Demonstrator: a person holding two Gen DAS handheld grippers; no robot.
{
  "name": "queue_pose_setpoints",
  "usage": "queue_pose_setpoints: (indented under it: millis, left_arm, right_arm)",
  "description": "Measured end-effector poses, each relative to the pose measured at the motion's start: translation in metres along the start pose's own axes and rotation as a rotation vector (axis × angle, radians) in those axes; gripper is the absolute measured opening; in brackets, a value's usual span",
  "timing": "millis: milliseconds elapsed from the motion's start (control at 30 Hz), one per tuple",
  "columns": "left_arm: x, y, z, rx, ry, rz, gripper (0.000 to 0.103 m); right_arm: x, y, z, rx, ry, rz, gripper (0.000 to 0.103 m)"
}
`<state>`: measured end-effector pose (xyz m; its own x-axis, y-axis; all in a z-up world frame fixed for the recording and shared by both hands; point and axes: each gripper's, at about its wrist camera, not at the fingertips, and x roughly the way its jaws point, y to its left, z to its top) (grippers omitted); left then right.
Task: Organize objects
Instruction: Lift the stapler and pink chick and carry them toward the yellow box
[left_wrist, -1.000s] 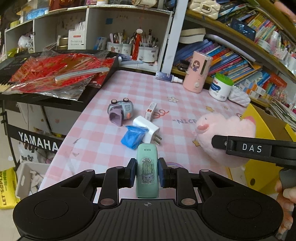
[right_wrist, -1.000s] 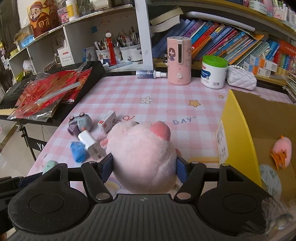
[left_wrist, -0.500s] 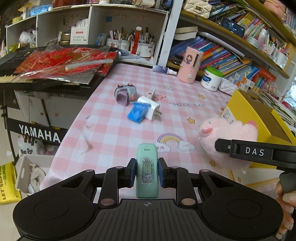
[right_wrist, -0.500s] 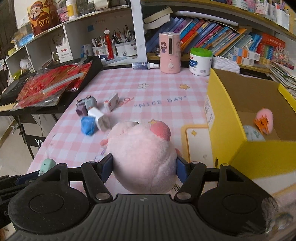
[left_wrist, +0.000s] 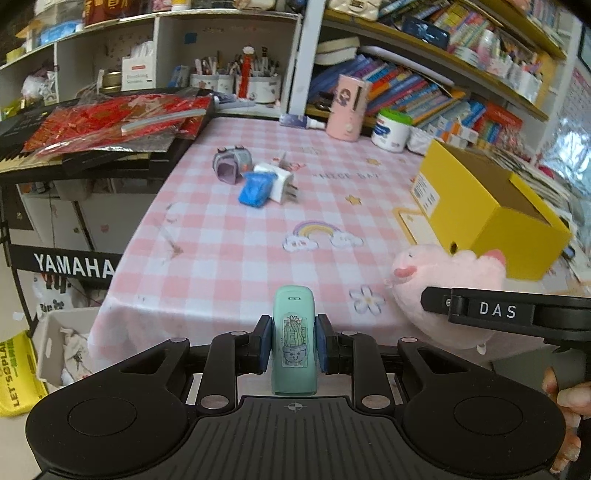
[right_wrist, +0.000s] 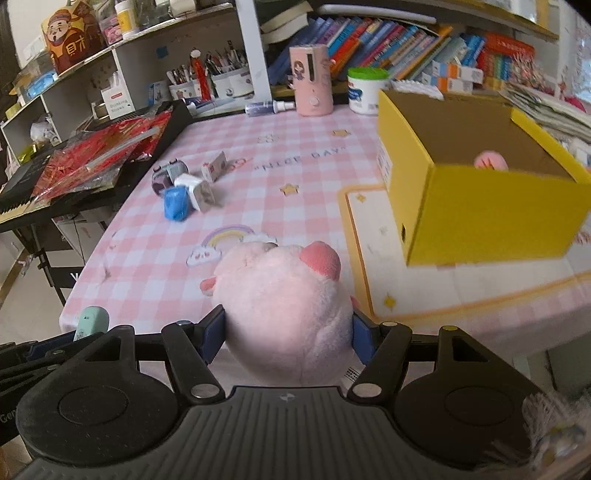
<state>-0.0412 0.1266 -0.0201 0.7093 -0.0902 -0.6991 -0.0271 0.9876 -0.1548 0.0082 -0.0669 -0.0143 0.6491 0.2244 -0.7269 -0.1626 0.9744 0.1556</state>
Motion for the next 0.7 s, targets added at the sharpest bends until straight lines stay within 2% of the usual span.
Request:
queue_pose_setpoints:
  millis: [300,700]
  left_arm:
    - [-0.006,-0.016,-0.015,0.045,0.031,-0.045,0.023]
    - [0.005,-0.059,-0.015,0.145,0.051,-0.158,0.023]
  right_arm:
    - [-0.015,-0.018,-0.028,0.064,0.036,-0.039,0.065]
    - [-0.039,-0.060,-0.045,0.163,0.030,-0.139,0.065]
